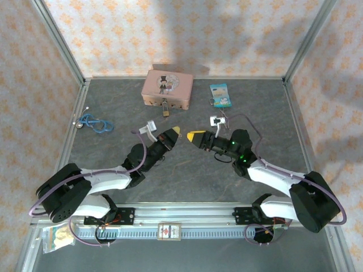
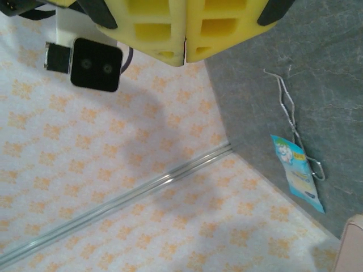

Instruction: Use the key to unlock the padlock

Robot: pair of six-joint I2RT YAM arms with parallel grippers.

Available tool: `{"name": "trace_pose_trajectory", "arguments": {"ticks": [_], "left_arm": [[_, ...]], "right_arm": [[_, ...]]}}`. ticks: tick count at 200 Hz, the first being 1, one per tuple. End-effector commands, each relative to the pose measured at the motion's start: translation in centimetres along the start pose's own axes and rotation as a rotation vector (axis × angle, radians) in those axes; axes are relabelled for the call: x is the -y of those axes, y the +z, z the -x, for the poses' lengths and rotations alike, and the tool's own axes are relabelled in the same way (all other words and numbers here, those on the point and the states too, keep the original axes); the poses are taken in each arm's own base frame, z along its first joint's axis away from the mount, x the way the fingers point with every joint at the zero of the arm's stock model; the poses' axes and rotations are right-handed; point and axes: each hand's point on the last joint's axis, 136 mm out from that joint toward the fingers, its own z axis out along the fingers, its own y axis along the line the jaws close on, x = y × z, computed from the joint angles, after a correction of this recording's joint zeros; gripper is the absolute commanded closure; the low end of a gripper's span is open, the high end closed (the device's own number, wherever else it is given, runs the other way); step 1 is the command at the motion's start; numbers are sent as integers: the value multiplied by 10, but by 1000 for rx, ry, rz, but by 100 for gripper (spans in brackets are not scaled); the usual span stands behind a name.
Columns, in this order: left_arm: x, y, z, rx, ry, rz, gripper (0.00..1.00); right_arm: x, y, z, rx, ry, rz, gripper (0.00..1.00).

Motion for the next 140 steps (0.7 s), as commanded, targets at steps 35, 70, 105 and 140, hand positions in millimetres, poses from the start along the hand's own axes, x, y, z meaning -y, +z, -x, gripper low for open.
{"name": "trace_pose_trajectory", "arguments": {"ticks": [35,70,105,140], "left_arm": [[39,-9,5,42,9,-187,100],[40,-10,4,42,10,-190,100],[43,-11,5,53,-1,-207,100],[47,-12,5,58,-8,-223,100]], "right_arm": [[-20,15,9,35,-5,124,56],[-31,23,4,20,-3,175,58],[-38,25,2,11,5,203,61],[-35,26,1,13,17,202,66]]}}
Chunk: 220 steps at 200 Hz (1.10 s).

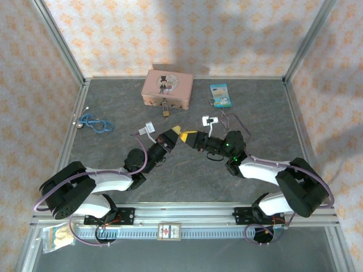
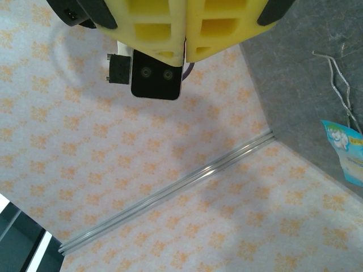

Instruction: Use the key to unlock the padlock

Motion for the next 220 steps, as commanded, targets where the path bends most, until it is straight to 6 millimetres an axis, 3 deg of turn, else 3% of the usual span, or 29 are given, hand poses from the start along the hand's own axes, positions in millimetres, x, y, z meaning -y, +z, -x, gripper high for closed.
{"name": "trace_pose_trajectory", "arguments": {"ticks": [1,24,78,107,134,141,155,166,184,220], "left_arm": [[15,-3,2,16,4,-67,100],[16,-4,2,16,1,-72,100],[18,-6,-1,18,-21,-83,100],[17,-9,2,38,-31,-81,100],[15,-11,4,52,-31,-73,100],[14,-12,7,64,-25,-68,93],[10,-17,15,100,-2,-41,52],[4,-21,24,121,19,-4,34],[-8,-22,35,116,61,56,30],[-15,-22,41,39,148,103,33]], "right_arm": [[-18,4,10,25,-38,70,67],[-17,5,10,29,-29,72,75],[-18,6,12,46,-1,100,81],[-15,4,10,48,5,93,100],[-9,3,8,47,-1,66,100],[-7,3,7,42,-10,49,100],[-1,3,5,29,-34,13,100],[3,3,4,14,-61,-23,100],[10,4,0,-30,-113,-79,100],[16,7,-8,-159,-213,-152,100]]}}
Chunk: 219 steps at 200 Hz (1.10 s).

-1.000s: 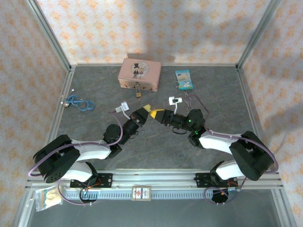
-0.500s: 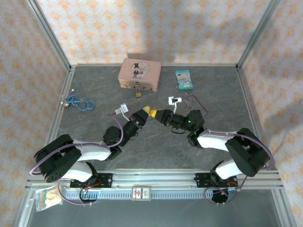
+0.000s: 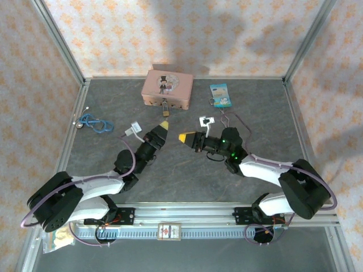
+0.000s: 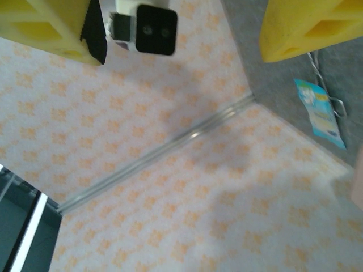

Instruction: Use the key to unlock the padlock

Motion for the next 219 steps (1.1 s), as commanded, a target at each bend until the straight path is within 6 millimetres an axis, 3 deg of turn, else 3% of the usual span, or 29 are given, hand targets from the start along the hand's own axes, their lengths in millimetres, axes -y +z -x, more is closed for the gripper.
{"name": "trace_pose_trajectory", "arguments": {"ticks": [1,47,87,129,180,204,219], "left_arm": [[-8,0,-9,-95,92,38,34],[10,3,-40,-264,91,-89,42],[26,1,-42,-271,51,-186,48],[28,4,-44,-278,57,-196,66],[19,3,-48,-282,54,-163,65],[10,2,-44,-254,55,-122,48],[6,1,-39,-231,65,-97,43]], "right_arm": [[-3,2,0,-81,-135,-38,100],[-11,3,-4,-214,-137,35,100],[-16,3,-2,-240,-118,76,100],[-15,4,-3,-234,-97,85,100],[-23,2,3,-209,-94,122,100],[-25,-1,3,-213,-94,121,100],[-23,-4,3,-210,-97,108,100]]}}
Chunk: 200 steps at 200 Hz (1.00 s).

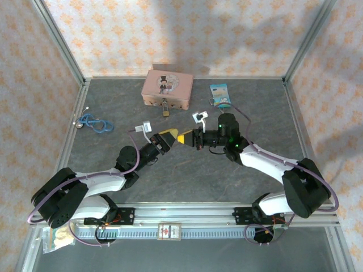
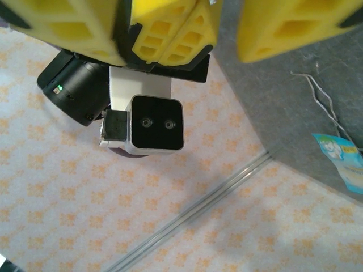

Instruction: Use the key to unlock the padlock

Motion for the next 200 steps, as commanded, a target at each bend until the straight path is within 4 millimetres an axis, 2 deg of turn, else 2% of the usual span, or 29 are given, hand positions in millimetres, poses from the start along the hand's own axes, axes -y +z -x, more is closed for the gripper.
{"name": "trace_pose_trajectory", "arguments": {"ticks": [1,22,78,87,111,120,148,158,200], "left_arm": [[1,-2,8,44,20,8,43],[3,0,8,40,31,9,44],[12,7,-6,0,8,-42,65],[13,7,-7,1,0,-51,72],[13,6,-8,9,-15,-56,100],[12,5,-6,17,-15,-49,100],[13,3,-1,41,-2,-41,100],[14,2,0,45,4,-39,100],[16,3,-3,52,1,-45,100]], "right_arm": [[-14,-6,9,27,-50,34,100],[-14,-8,10,40,-54,30,100],[-11,-3,13,54,-40,51,100],[-11,-3,13,53,-40,51,100],[-8,-4,13,61,-38,35,100],[-5,-5,15,73,-34,13,100],[-2,-13,17,127,-22,-20,69],[-5,-16,18,156,-12,-11,62],[-20,-28,24,287,55,76,61]]}}
